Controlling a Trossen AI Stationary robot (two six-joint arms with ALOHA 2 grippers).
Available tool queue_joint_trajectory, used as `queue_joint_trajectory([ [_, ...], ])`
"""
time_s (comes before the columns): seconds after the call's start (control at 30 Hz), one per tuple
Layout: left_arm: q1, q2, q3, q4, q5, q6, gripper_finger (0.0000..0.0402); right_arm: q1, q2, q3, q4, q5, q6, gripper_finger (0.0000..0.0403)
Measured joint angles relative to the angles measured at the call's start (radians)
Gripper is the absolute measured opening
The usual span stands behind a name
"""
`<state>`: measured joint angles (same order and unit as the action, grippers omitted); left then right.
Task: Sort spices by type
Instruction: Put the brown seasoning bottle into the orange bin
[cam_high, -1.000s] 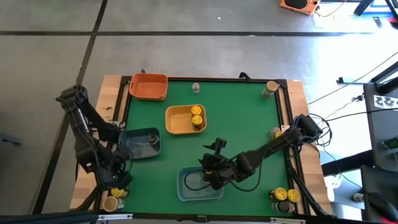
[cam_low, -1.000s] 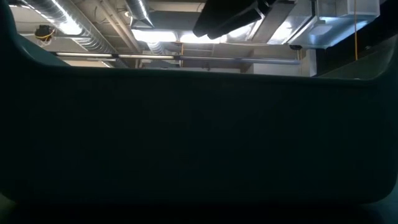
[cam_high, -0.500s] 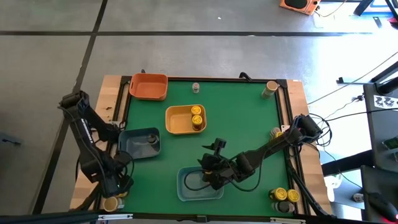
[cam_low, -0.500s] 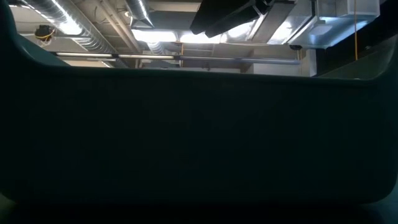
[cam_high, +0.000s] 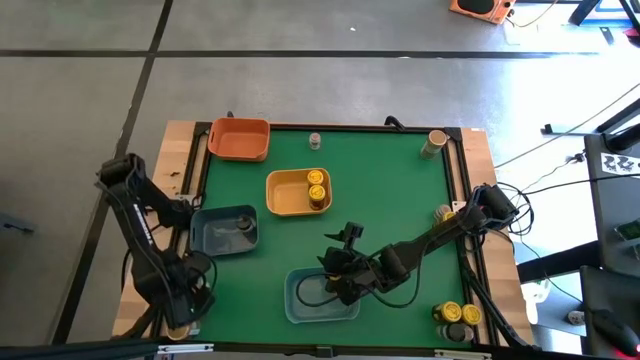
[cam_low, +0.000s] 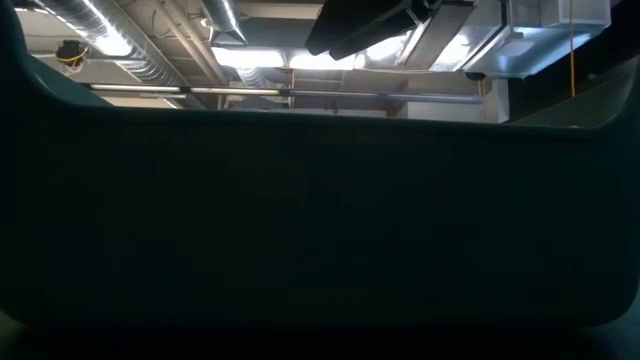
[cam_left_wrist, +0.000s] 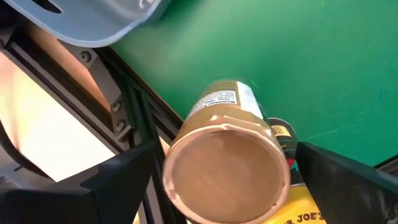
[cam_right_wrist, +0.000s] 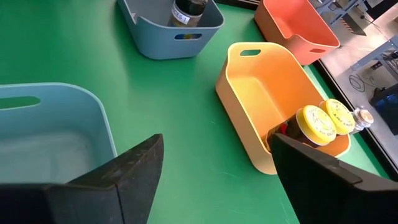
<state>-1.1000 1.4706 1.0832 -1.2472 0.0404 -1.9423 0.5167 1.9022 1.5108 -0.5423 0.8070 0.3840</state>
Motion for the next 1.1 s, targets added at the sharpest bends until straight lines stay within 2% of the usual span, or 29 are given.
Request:
queue_joint_trajectory([
  [0.57,0.0,0.011,-0.024,0.045,0.006,0.03,0.0278,0.0,0.0,0.0,0.0,0.003,0.0,0.0296],
  [1.1,0.056,-0.007,0.03,-0.004,0.0,0.169,0.0276,0.0,0.0,0.0,-0.001,0.004,-0.001,0.0296],
])
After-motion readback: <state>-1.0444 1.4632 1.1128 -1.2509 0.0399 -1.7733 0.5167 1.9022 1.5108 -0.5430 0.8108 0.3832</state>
